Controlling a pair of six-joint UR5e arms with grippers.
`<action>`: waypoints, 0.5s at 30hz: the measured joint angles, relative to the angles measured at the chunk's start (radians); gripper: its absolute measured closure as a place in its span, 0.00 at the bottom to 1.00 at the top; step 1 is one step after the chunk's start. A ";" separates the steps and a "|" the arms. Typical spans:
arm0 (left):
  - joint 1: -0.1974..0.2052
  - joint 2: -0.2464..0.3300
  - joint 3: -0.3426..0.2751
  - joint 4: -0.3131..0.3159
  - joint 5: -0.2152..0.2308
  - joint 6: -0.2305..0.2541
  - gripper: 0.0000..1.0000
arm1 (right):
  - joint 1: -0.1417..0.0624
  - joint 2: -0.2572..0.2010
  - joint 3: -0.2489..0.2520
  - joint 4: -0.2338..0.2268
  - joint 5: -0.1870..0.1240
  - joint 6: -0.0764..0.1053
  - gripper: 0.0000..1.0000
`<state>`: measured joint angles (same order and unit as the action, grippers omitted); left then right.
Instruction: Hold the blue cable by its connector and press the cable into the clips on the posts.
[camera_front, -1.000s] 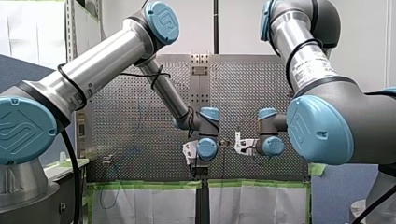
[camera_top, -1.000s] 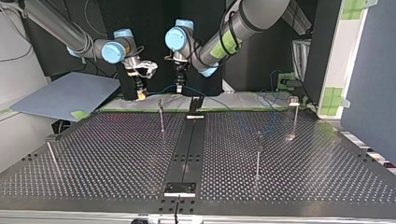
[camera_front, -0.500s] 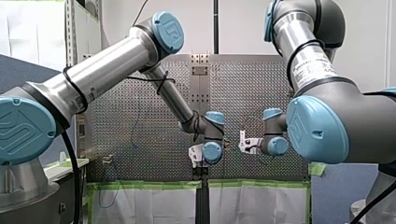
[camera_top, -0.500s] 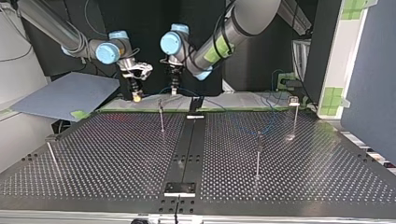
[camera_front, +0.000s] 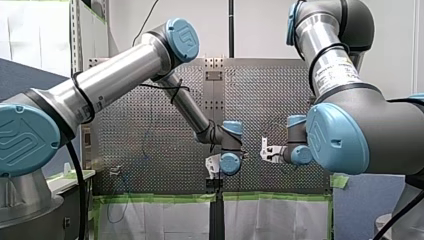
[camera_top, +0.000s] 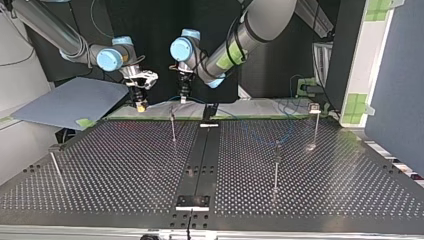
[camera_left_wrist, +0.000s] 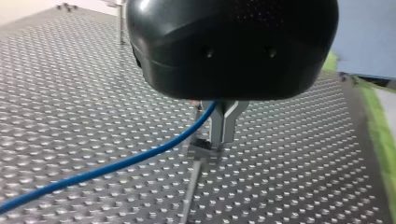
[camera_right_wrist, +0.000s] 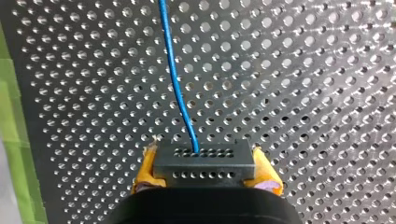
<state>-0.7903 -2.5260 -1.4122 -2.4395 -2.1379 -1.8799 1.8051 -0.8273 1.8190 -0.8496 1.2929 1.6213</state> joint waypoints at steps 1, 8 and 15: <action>0.000 -0.007 0.007 -0.004 0.002 0.002 1.00 | -0.002 0.000 -0.005 0.001 -0.001 0.002 1.00; 0.003 -0.023 0.049 -0.022 0.020 0.009 1.00 | -0.013 0.000 -0.025 0.010 -0.011 0.007 1.00; 0.010 -0.024 0.059 -0.029 0.034 0.010 1.00 | -0.022 0.001 -0.041 0.014 -0.024 0.017 1.00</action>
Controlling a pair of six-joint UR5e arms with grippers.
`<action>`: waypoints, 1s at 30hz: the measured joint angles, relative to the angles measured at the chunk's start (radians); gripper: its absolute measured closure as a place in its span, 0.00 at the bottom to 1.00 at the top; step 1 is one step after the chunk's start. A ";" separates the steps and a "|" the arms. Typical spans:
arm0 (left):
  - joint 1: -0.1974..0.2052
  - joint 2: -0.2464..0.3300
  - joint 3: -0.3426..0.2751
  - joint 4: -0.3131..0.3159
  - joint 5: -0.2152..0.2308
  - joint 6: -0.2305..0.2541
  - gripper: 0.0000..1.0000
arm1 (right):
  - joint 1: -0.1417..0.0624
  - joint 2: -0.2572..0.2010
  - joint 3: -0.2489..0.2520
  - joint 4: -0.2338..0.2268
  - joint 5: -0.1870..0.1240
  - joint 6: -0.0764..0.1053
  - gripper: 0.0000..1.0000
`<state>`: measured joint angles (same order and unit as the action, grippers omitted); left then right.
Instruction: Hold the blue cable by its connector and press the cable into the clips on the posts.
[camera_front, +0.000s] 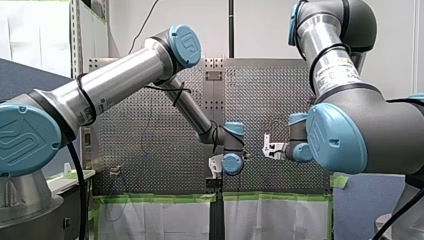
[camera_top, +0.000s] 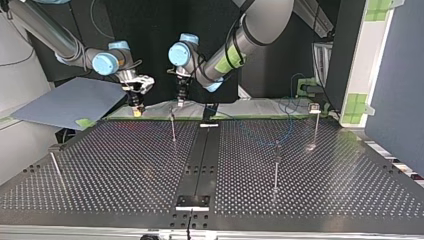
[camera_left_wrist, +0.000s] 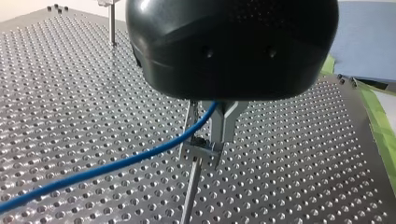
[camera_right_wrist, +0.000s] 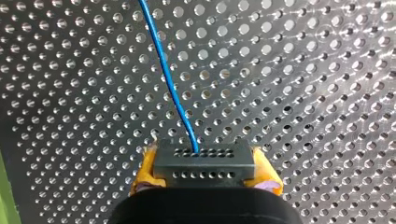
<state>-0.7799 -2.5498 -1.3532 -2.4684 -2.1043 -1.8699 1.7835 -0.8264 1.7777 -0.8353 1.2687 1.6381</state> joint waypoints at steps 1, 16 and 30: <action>0.001 0.000 0.000 0.000 0.001 0.000 1.00 | -0.002 0.000 -0.003 0.001 -0.002 0.002 1.00; 0.020 0.000 0.028 -0.018 0.035 0.007 1.00 | -0.018 0.003 -0.049 0.040 -0.026 0.020 1.00; 0.050 -0.001 0.039 -0.018 0.069 0.006 1.00 | -0.017 0.005 -0.058 0.045 -0.027 0.016 1.00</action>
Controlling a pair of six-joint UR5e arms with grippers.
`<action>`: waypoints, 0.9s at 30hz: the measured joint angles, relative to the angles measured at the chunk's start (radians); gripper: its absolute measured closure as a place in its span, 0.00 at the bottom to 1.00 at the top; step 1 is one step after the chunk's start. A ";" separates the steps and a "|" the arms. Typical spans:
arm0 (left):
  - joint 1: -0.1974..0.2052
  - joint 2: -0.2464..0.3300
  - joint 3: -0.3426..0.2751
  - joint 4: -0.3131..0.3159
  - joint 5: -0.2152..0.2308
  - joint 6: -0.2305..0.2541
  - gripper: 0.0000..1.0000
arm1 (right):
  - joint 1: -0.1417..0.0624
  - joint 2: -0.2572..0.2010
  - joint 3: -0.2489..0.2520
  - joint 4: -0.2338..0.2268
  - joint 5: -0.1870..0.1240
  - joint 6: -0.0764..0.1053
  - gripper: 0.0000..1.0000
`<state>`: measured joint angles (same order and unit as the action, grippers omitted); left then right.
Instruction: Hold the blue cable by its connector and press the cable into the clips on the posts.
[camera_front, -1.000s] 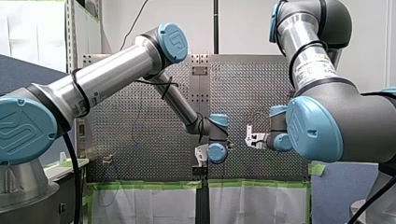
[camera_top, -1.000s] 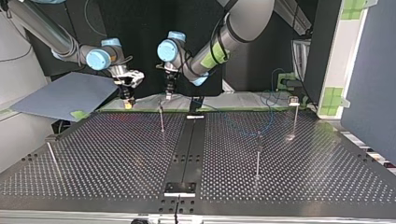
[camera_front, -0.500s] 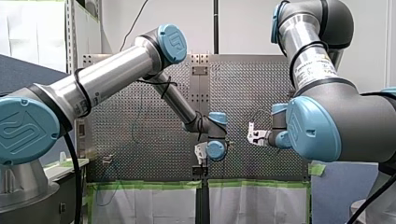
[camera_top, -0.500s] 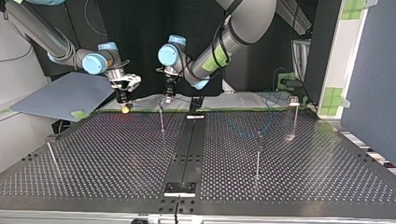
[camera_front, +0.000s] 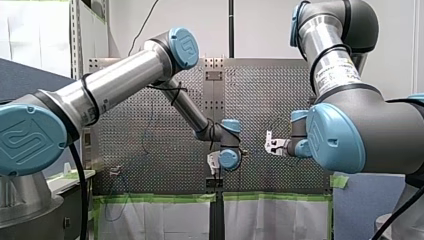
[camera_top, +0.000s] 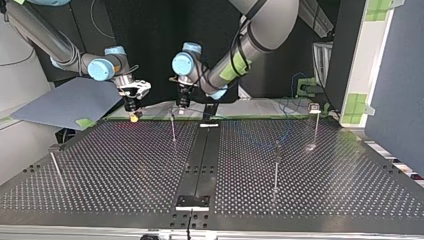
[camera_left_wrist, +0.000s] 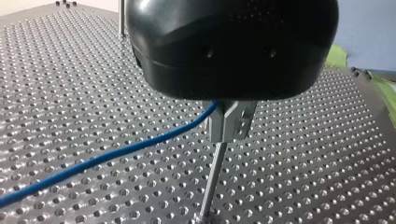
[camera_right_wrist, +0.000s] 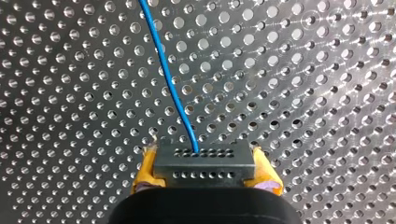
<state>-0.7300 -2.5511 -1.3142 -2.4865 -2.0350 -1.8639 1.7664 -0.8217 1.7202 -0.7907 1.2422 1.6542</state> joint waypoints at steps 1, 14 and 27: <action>0.003 0.000 0.001 0.000 0.003 0.000 1.00 | 0.000 0.000 -0.001 -0.001 -0.001 0.000 1.00; 0.025 -0.036 0.035 -0.031 0.024 0.000 1.00 | 0.004 0.054 -0.037 0.017 -0.009 -0.012 1.00; 0.048 -0.037 0.113 -0.058 0.043 0.000 1.00 | 0.000 0.057 -0.063 0.024 -0.012 -0.011 1.00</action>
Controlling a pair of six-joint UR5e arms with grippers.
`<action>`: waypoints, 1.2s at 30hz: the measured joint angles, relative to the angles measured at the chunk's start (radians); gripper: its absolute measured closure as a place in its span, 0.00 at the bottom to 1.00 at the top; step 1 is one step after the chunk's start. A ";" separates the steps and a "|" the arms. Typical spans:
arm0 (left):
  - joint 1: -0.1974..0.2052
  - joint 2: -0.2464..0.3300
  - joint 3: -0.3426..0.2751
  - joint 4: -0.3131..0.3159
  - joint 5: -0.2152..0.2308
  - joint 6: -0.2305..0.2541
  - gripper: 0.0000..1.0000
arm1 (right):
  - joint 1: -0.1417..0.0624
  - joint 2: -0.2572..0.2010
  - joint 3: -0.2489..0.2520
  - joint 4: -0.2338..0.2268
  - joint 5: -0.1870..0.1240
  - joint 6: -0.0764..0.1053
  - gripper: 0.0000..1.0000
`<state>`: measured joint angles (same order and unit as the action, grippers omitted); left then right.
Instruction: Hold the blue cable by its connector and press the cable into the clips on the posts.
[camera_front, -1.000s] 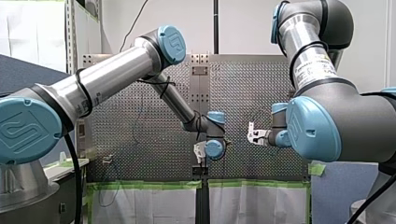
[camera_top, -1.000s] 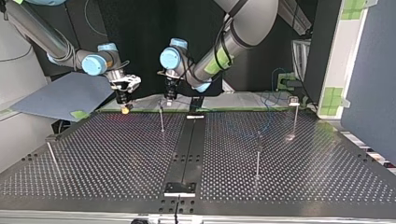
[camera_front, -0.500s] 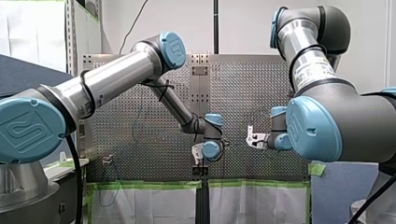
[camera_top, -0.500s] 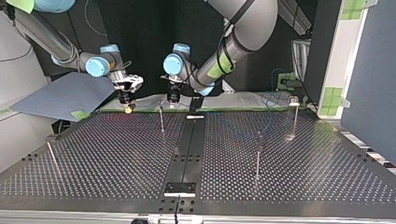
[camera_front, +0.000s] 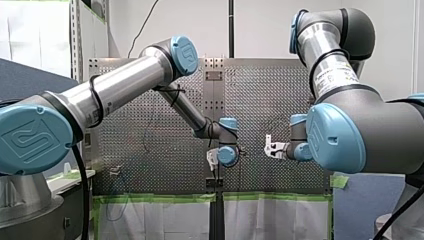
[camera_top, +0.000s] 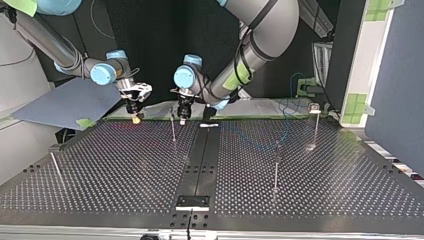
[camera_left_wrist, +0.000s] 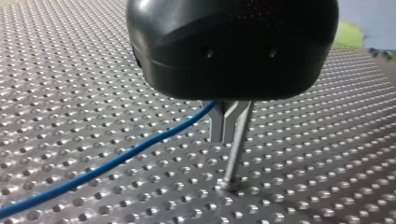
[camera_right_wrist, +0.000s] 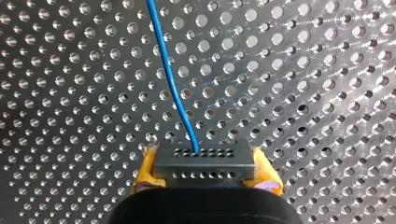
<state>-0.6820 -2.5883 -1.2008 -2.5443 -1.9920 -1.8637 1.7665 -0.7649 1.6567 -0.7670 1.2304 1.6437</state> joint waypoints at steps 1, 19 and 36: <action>0.002 0.000 0.006 -0.003 0.004 0.000 1.00 | 0.000 0.000 -0.003 0.001 0.000 -0.001 1.00; 0.043 -0.050 0.039 -0.034 0.034 -0.004 1.00 | 0.000 0.000 -0.023 0.003 -0.002 -0.001 1.00; 0.053 -0.049 0.043 -0.106 0.000 0.069 0.00 | 0.000 0.000 -0.030 0.006 -0.004 0.000 1.00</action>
<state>-0.6290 -2.6376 -1.1580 -2.6505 -1.9916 -1.7950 1.7662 -0.7647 1.6265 -0.7611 1.2260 1.6433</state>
